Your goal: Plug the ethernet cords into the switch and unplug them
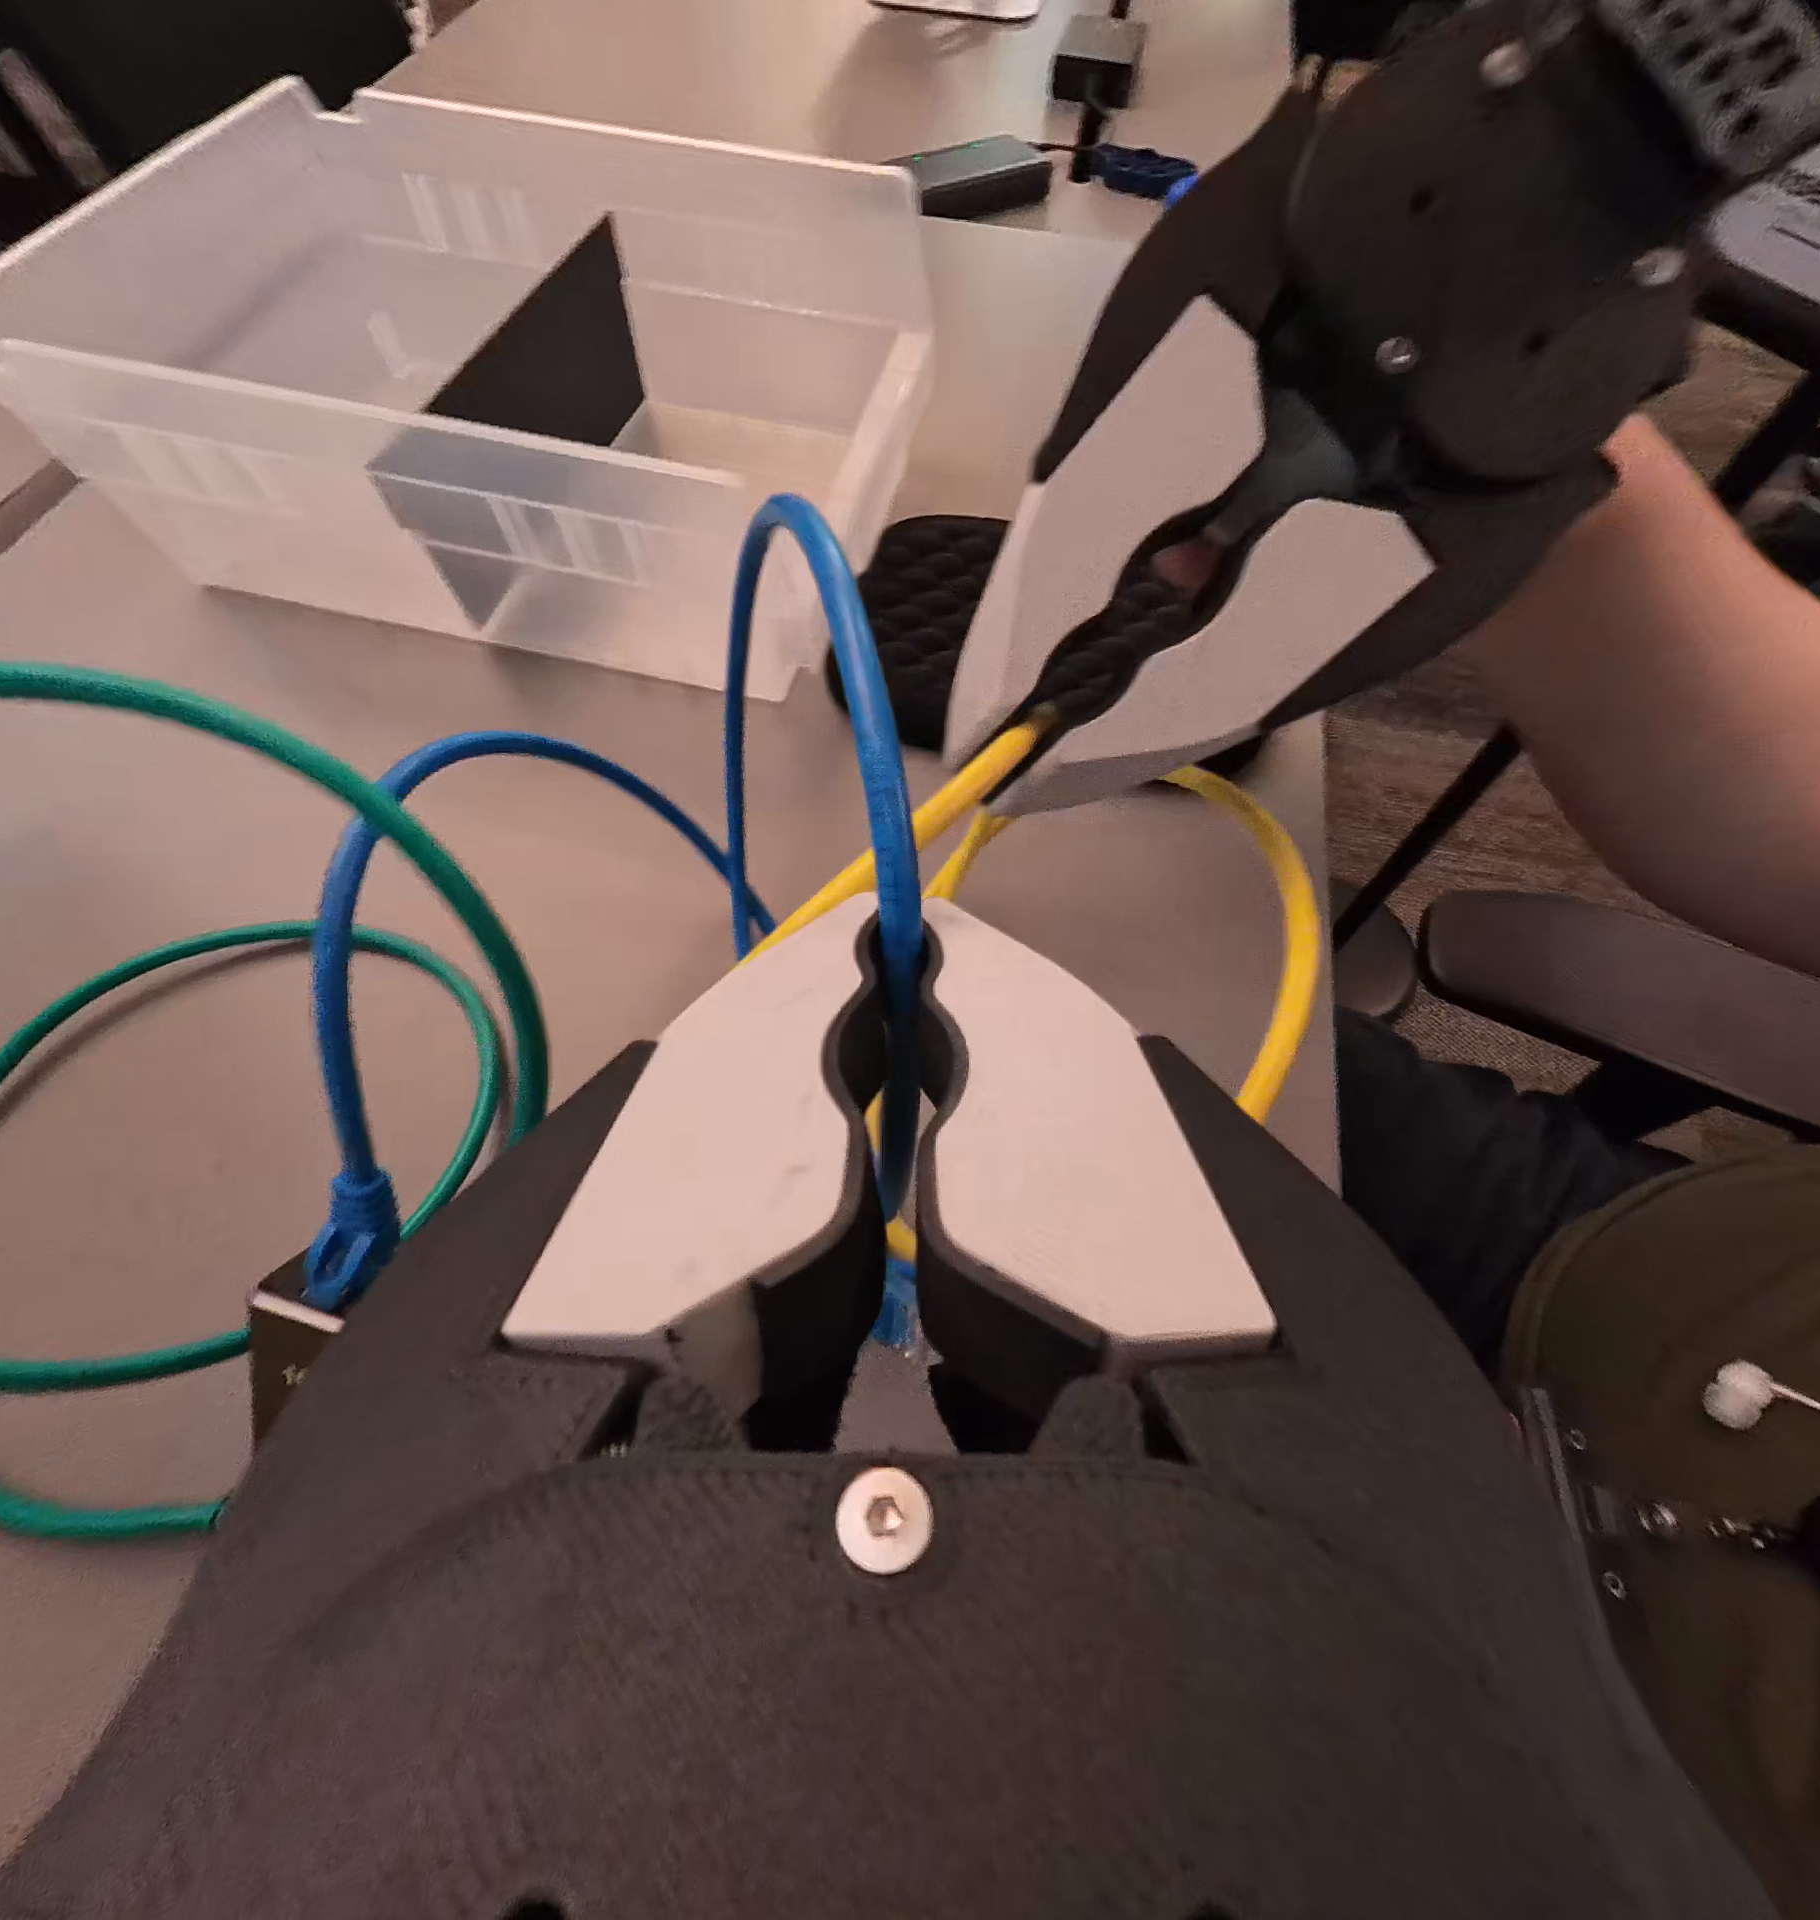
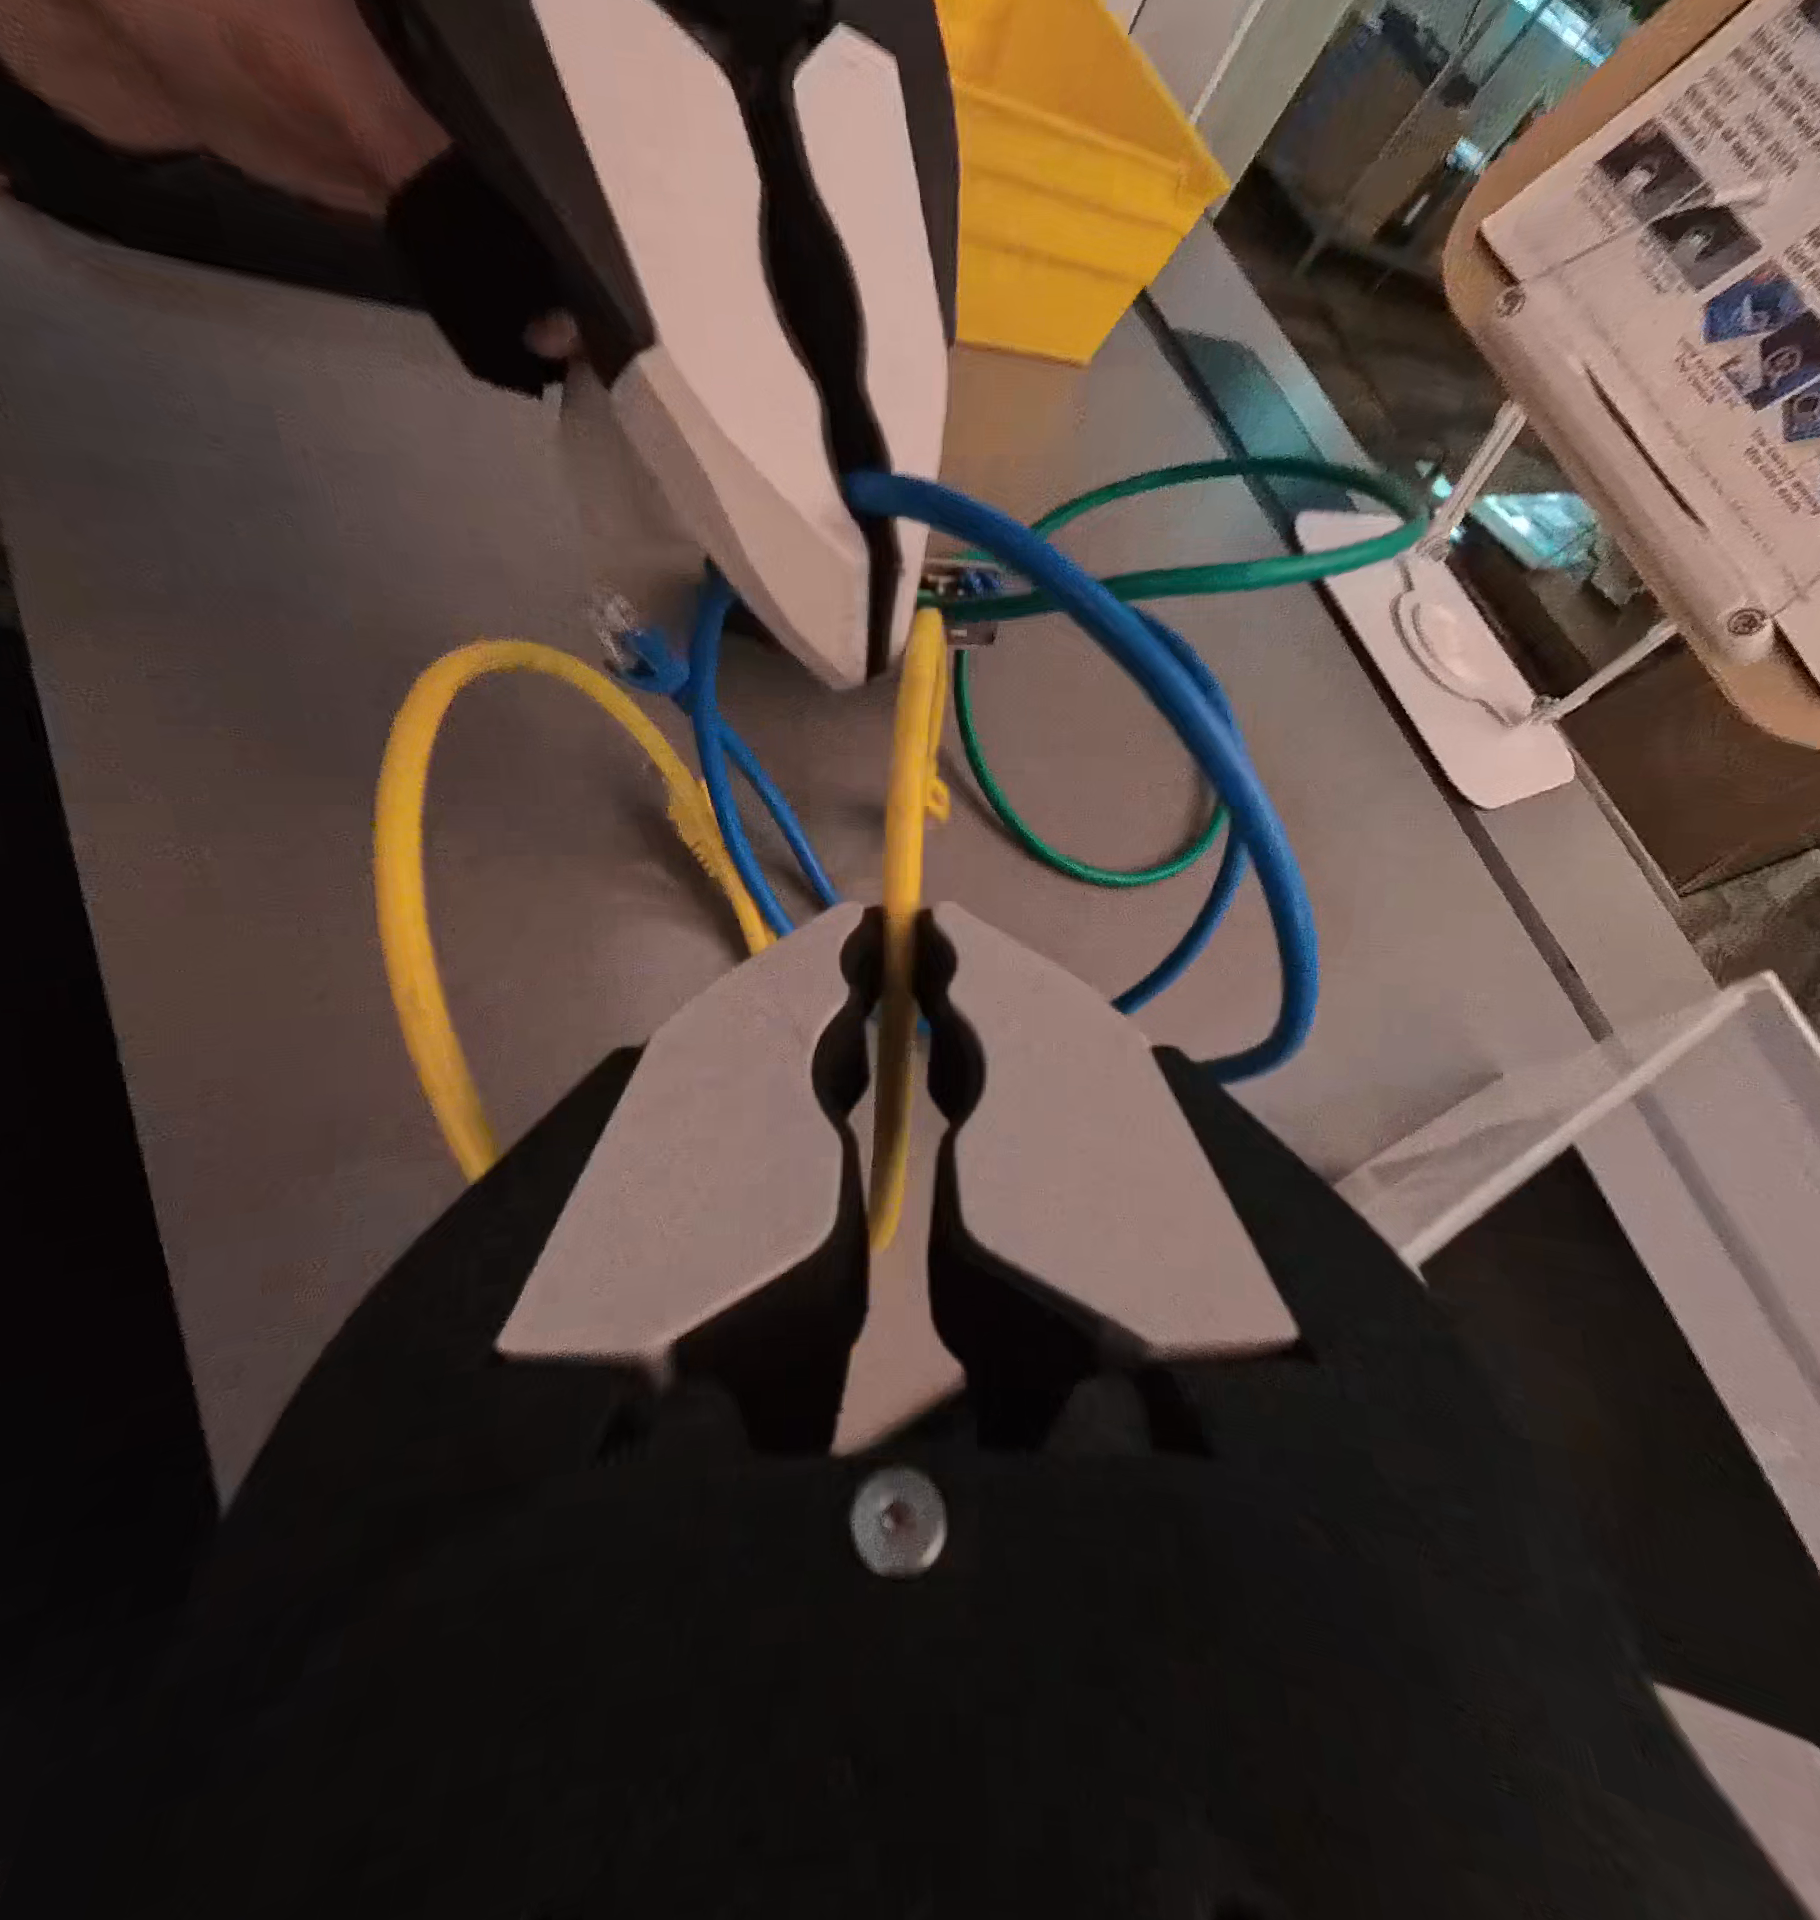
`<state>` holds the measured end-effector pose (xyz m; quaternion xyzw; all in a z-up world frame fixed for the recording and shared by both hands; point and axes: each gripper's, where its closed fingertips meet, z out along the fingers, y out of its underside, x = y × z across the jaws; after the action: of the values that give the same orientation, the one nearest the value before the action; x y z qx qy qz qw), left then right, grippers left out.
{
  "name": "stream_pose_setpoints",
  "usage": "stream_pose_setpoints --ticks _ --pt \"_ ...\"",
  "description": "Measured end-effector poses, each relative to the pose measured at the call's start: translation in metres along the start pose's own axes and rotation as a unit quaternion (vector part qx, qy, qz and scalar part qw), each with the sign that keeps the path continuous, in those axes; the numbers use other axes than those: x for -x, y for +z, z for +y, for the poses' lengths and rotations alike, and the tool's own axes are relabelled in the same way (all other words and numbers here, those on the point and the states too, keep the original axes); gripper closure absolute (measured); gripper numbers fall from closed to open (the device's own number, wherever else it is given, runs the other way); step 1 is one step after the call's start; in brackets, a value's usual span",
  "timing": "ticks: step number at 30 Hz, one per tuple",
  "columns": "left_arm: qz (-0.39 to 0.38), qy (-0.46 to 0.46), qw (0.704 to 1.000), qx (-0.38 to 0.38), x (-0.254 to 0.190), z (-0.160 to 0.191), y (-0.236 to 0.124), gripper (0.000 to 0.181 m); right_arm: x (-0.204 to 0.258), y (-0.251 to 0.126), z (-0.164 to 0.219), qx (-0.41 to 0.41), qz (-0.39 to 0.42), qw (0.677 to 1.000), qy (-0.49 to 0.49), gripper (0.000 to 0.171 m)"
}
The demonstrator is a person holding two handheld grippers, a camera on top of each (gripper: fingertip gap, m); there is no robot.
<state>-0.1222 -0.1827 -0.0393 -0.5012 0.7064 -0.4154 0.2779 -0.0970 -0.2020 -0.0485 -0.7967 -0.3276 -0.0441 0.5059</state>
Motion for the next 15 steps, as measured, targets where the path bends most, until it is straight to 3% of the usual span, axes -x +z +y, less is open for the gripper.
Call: stream_pose_setpoints --ticks 4,8,11,15 --pt "-0.091 -0.031 0.995 0.01 0.027 0.011 -0.013 0.181 -0.001 -0.045 0.007 -0.026 0.012 1.0 -0.002 0.165" --pt "-0.087 -0.068 0.994 0.002 0.025 0.019 -0.012 0.181 0.031 -0.087 0.033 -0.085 -0.025 0.996 -0.013 0.165" --pt "-0.085 -0.055 0.995 0.021 0.012 0.025 0.007 0.181 0.066 -0.091 0.056 -0.08 -0.071 0.994 -0.009 0.164" --pt "-0.081 -0.061 0.994 0.037 -0.003 0.029 0.046 0.181 0.079 -0.078 0.078 -0.042 -0.07 0.997 0.005 0.162"
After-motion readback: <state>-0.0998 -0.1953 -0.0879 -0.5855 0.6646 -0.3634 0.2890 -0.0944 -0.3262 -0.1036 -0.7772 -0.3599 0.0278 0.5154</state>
